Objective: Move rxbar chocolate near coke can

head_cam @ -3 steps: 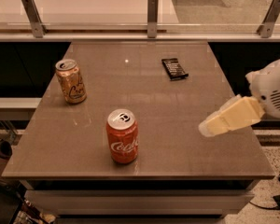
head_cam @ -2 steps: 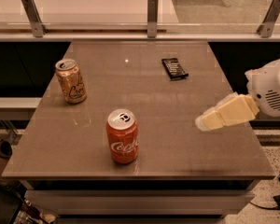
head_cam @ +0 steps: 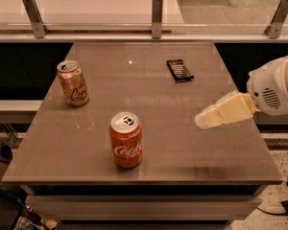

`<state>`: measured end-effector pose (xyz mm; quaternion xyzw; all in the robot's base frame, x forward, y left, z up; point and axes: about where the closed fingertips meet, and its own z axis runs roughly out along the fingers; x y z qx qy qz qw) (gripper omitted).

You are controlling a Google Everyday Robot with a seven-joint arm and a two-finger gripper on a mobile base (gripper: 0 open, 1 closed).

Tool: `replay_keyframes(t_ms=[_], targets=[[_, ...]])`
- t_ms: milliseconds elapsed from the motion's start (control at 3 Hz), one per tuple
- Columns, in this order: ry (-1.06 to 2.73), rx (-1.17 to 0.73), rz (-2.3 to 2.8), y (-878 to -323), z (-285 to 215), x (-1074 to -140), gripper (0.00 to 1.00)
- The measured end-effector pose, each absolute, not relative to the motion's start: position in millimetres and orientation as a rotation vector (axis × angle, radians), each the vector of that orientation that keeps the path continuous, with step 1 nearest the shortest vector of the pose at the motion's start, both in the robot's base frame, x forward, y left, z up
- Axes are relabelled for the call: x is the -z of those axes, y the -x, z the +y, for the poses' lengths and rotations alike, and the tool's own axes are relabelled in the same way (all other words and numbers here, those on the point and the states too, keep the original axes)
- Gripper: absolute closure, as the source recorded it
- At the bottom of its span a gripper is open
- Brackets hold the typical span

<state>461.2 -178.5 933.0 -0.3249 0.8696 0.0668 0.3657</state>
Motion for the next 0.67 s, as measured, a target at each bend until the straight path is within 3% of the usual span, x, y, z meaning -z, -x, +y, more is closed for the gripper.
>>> replay_keyframes(t_ms=[667], targets=[[0.651, -0.221, 2.176, -519.9, -157.6, -905.5, 0.00]])
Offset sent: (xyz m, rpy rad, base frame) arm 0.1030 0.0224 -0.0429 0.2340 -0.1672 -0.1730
